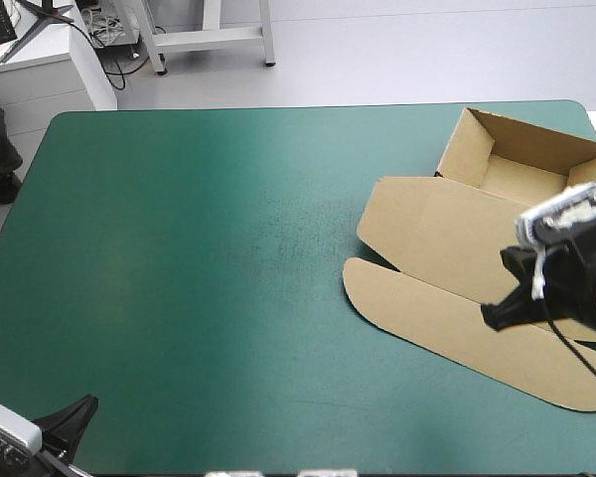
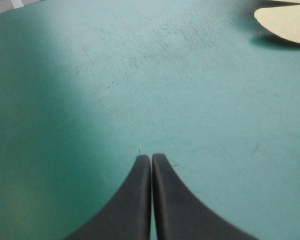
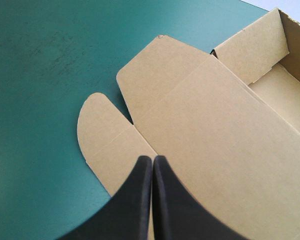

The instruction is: Fold the box

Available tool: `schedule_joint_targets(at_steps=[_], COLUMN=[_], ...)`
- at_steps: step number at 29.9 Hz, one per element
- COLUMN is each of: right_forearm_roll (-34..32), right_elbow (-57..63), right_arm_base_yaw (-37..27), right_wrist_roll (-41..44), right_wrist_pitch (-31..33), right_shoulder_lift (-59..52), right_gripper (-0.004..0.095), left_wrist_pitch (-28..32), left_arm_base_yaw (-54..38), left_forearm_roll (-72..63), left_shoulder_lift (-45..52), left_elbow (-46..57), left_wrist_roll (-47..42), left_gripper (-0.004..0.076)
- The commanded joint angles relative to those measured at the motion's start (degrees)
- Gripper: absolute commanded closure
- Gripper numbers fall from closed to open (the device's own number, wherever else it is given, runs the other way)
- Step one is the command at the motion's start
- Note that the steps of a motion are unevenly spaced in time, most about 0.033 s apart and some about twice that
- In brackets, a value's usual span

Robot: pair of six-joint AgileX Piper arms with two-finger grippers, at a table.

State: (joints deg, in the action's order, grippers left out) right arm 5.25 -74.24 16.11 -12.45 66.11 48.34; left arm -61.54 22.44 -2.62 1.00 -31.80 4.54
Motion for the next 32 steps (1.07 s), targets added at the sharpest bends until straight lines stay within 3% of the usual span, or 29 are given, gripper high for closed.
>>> schedule_joint_targets(at_steps=[1, 7, 16, 22, 32], right_forearm_roll=[1.5, 1.5, 1.5, 1.7, 2.1], right_elbow=[7.5, 22.3, 38.2, 44.9, 45.0], right_arm_base_yaw=[0.3, 0.3, 0.3, 0.3, 0.3], right_wrist_roll=[-0.7, -0.8, -0.7, -0.7, -0.8], right_wrist_pitch=[-7.6, -12.5, -14.4, -15.6, -16.7], right_shoulder_lift=[-8.8, -23.2, -38.2, -43.0, -43.5], right_gripper=[0.0924, 0.0924, 0.0924, 0.0924, 0.0927], left_wrist_pitch=[4.2, 4.4, 4.3, 4.1, 3.9], left_arm_base_yaw=[0.2, 0.2, 0.2, 0.2, 0.2], left_forearm_roll=[-1.0, -3.4, -3.4, -3.4, -3.4], left_shoulder_lift=[0.7, 0.7, 0.7, 0.7, 0.7], left_elbow=[0.3, 2.0, 2.0, 2.0, 2.0], left_wrist_roll=[-0.7, -0.5, -0.5, -0.5, 0.7], left_gripper=[0.0734, 0.0734, 0.0734, 0.0734, 0.0734])
